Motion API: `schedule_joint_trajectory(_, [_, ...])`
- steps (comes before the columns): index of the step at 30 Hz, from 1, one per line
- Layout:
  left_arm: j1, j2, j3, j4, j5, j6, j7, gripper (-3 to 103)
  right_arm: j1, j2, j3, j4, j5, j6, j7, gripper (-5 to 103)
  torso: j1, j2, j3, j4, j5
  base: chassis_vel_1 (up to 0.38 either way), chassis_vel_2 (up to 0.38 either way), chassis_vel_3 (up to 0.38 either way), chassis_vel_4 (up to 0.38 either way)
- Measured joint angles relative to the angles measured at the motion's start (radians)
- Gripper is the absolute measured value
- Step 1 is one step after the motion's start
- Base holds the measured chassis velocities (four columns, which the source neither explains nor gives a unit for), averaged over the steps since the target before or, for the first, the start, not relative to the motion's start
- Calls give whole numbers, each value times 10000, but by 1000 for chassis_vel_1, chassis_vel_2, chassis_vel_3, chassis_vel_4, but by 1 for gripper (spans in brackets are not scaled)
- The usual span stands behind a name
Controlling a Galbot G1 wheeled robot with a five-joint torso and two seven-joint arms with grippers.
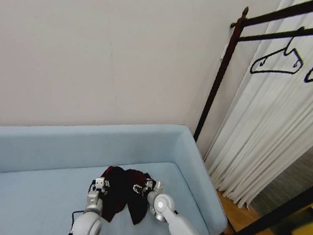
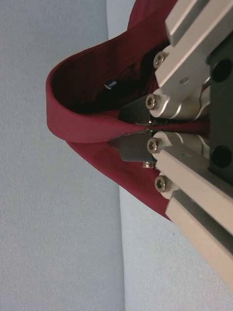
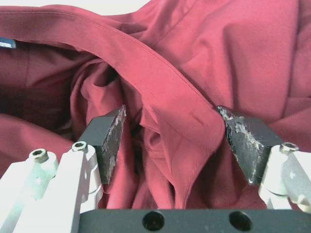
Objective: Pick up the clothes from the sofa and hang them on the clothes hanger.
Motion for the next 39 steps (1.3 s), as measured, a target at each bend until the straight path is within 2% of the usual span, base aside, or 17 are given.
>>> schedule_joint_trajectory(10, [-4, 19, -37, 1, -23, 2, 0, 0, -92, -192, -59, 95, -131, 15, -59, 61, 0, 0, 1, 0, 0, 0, 0, 0, 0])
schedule_joint_trajectory(13, [-7, 9, -30, 8, -24, 2, 0, 0, -113, -209, -63, 102, -154, 33, -70, 51, 0, 1, 0, 0, 0, 0, 0, 0, 0])
schedule_joint_trajectory(14, [-12, 5, -22, 12, -24, 2, -1, 0, -122, -212, -70, 102, -163, 46, -74, 51, 0, 0, 0, 0, 0, 0, 0, 0, 0])
schedule_joint_trajectory(16, [-22, -3, -11, 22, -24, 0, -1, 0, -154, -219, -89, 103, -179, 64, -97, 41, 0, 0, 0, 0, 0, 0, 0, 0, 0])
schedule_joint_trajectory(17, [-22, -3, -11, 22, -24, 0, -1, 0, -154, -219, -89, 103, -179, 64, -97, 41, 0, 0, 0, 0, 0, 0, 0, 0, 0])
schedule_joint_trajectory(19, [-26, -3, -8, 27, -24, -4, -4, 0, -179, -220, -114, 104, -198, 70, -102, 30, 0, 0, 0, 0, 0, 0, 0, 0, 0])
schedule_joint_trajectory(20, [-27, -3, -8, 27, -24, -5, -4, 0, -185, -221, -133, 104, -205, 72, -106, 30, 0, 1, 0, 0, 0, 0, 0, 0, 0])
schedule_joint_trajectory(21, [-27, -3, -7, 27, -25, -7, -5, 0, -190, -222, -151, 104, -211, 74, -113, 19, 0, 0, 0, 0, 0, 0, 0, 0, 0])
schedule_joint_trajectory(23, [-27, 0, -9, 27, -26, -9, -4, 0, -190, -225, -165, 106, -222, 76, -119, 19, 0, 1, 0, 0, 0, 0, 0, 0, 0])
schedule_joint_trajectory(26, [-30, 6, -23, 25, -36, -16, -5, 0, -185, -245, -193, 115, -241, 96, -126, 3, 0, 1, 0, 0, 0, 0, 0, 0, 0])
schedule_joint_trajectory(33, [-45, -3, -36, -7, -41, -47, -5, 0, -151, -362, -246, 238, -377, 161, -125, 0, 0, 1, 0, 0, 0, 0, 0, 0, 0])
schedule_joint_trajectory(39, [-8, -19, -82, -81, -37, -73, -5, 0, -179, -566, -214, 567, -994, 347, -110, 0, 0, 1, 0, 0, 0, 0, 0, 0, 0])
